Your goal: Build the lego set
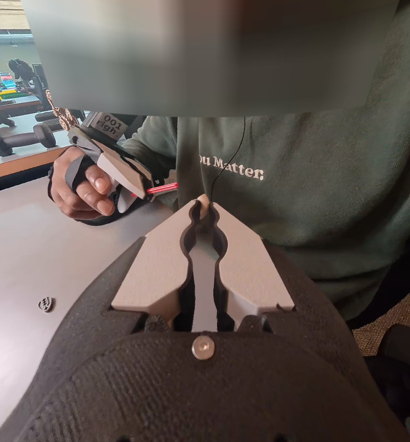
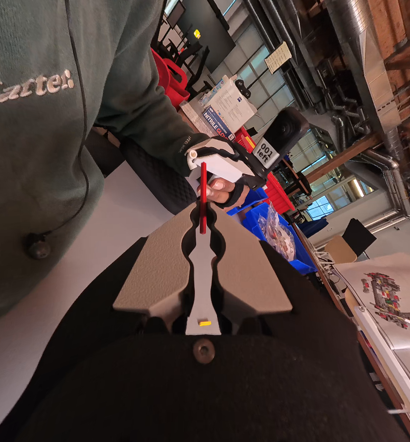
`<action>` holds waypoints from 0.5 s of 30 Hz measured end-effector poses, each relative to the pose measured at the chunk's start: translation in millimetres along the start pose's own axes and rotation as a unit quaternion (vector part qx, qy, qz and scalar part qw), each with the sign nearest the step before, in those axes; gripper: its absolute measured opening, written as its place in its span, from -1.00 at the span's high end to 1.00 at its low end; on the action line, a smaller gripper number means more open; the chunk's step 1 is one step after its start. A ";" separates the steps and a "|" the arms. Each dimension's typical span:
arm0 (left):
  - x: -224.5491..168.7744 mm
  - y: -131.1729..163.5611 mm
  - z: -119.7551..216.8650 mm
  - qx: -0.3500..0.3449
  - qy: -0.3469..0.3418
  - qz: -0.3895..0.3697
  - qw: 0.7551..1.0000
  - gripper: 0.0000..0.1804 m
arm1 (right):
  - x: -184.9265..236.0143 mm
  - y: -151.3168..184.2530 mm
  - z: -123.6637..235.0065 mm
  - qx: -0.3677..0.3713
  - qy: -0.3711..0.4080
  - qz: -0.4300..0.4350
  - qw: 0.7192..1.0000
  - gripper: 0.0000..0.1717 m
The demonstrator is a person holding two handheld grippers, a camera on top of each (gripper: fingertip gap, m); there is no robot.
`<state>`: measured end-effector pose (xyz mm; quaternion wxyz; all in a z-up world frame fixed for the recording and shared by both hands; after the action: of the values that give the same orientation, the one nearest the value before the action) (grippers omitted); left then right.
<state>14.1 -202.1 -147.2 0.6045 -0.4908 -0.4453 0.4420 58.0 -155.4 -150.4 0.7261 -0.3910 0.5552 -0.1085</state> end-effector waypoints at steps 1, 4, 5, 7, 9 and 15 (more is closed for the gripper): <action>-0.9 0.0 -0.7 0.000 0.003 0.000 1.000 0.94 | 1.1 -1.4 -0.9 -0.001 -0.001 0.002 1.000 0.99; -4.6 -1.3 -3.0 -0.002 0.015 -0.002 1.000 0.94 | 3.7 -5.6 -2.6 -0.006 -0.001 0.012 1.000 0.99; -6.4 -2.2 -4.1 -0.003 0.019 -0.005 1.000 0.94 | 4.6 -6.9 -3.1 -0.008 -0.001 0.013 1.000 0.99; -11.3 -6.1 -6.5 -0.007 0.029 -0.013 0.999 0.94 | 6.4 -9.3 -3.8 -0.013 -0.004 0.012 1.000 0.99; -14.6 -8.8 -8.6 -0.007 0.035 -0.020 0.999 0.94 | 8.0 -10.4 -4.5 -0.016 -0.005 0.013 1.000 0.99; -15.9 -8.1 -9.8 -0.001 0.035 -0.022 0.999 0.94 | 12.4 -12.0 -7.3 -0.017 -0.011 0.016 1.000 0.99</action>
<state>21.1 -220.5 -142.0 0.6288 -0.4970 -0.4350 0.4103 59.2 -174.0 -151.7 0.7269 -0.3956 0.5553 -0.0826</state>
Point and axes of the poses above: each gripper's, where its closed fingertips meet, z back along the fingers, y out of its underside, x = y × z across the jaws, the point moved 1 cm from there along z, back along the fingers, and after that the axes turned 1 degree about -z, right-handed, at the moved point
